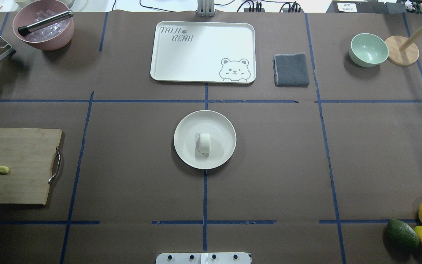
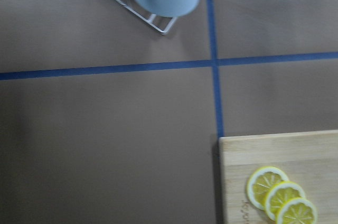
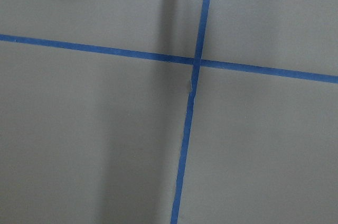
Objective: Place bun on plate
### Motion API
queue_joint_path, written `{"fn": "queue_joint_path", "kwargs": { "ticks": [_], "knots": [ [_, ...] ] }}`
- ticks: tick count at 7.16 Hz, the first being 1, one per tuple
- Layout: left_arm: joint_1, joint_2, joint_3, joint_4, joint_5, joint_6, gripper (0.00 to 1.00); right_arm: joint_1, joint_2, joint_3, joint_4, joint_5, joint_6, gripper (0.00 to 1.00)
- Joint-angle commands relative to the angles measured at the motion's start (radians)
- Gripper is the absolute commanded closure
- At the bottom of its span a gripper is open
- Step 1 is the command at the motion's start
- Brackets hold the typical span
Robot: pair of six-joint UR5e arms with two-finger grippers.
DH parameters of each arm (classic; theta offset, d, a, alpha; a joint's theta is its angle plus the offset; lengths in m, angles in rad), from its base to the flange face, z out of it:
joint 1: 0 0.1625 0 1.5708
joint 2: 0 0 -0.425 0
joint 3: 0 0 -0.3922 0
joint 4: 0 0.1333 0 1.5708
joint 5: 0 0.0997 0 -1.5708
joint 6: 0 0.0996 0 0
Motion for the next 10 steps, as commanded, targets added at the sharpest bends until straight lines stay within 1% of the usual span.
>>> {"fn": "queue_joint_path", "kwargs": {
  "ticks": [1, 2, 6, 8, 10],
  "knots": [
    [-0.002, -0.001, -0.022, 0.063, 0.044, -0.016, 0.00, 0.001, 0.000, 0.001, 0.000, 0.000, 0.001, 0.00],
    [-0.002, 0.000, -0.031, 0.079, 0.041, -0.014, 0.00, 0.000, 0.000, 0.003, 0.000, 0.000, 0.002, 0.00],
    [-0.001, 0.012, -0.031, 0.075, 0.038, -0.011, 0.00, 0.001, 0.003, 0.004, 0.002, 0.000, 0.045, 0.00],
    [-0.002, 0.028, -0.031, 0.072, -0.019, -0.013, 0.00, 0.000, 0.005, 0.007, 0.002, 0.000, 0.045, 0.00],
    [-0.001, 0.028, -0.030, 0.068, -0.017, -0.011, 0.00, 0.000, 0.005, 0.004, 0.002, -0.002, 0.043, 0.00]
  ]
}}
